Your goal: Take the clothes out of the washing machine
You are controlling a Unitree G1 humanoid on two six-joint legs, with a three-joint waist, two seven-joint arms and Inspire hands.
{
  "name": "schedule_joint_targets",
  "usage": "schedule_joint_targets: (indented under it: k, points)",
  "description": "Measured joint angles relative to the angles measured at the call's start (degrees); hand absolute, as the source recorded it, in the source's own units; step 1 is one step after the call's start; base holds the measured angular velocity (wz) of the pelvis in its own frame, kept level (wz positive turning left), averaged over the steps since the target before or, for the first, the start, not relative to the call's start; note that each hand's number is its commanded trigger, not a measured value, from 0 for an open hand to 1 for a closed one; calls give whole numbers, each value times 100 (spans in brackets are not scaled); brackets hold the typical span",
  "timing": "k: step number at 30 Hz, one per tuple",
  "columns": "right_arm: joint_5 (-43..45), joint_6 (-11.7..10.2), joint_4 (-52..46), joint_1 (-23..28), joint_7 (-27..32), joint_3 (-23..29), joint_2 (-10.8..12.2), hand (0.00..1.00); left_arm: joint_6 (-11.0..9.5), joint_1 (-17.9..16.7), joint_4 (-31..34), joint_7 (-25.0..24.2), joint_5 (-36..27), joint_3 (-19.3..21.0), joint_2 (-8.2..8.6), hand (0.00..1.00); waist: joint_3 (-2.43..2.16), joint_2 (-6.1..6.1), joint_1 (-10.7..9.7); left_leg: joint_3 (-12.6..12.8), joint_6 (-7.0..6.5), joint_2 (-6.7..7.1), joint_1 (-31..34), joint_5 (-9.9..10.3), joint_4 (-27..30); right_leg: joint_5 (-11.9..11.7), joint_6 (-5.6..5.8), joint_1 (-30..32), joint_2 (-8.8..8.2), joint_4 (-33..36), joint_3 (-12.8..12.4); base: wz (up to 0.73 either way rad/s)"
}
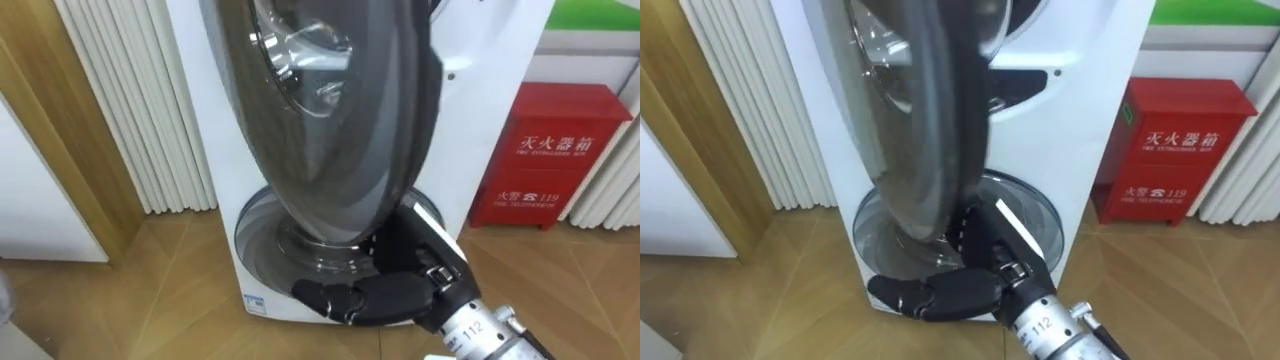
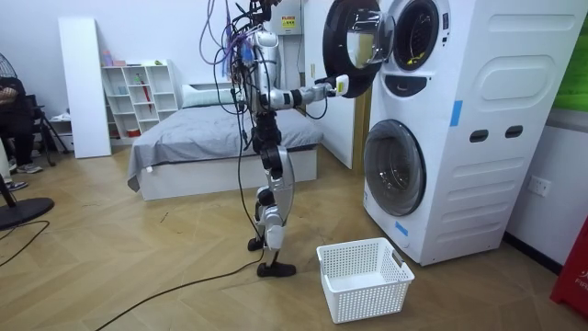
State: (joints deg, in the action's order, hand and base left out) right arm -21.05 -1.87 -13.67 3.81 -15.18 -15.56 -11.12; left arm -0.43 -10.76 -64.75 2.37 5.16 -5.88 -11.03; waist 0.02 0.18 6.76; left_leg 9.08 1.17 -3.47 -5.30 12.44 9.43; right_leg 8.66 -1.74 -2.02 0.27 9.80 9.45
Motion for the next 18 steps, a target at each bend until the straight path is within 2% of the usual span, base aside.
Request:
schedule_joint_targets:
  k: [7, 11, 18]
  points:
    - [142, 12, -53, -235, -53, -437, 85, 0, 5, 136, -126, 0, 58, 0, -3, 0, 36, -34, 162, -3, -1, -1, 105, -2, 3, 1, 1, 108, -7, -11, 9, 0]
    - [142, 147, -53, -511, -158, -817, 82, 0, 46, 219, -108, -45, 42, -72, -21, 0, 46, -54, 179, -33, -1, 4, 137, -2, 8, 1, 1, 113, -13, -17, 40, 2]
    - [133, 209, -53, -909, -234, -1026, 160, 0, 56, 281, -62, -41, 1, -121, -40, 0, 31, -84, 319, -173, -1, 4, 147, -2, 6, 1, 1, 83, -19, -14, 181, 12]
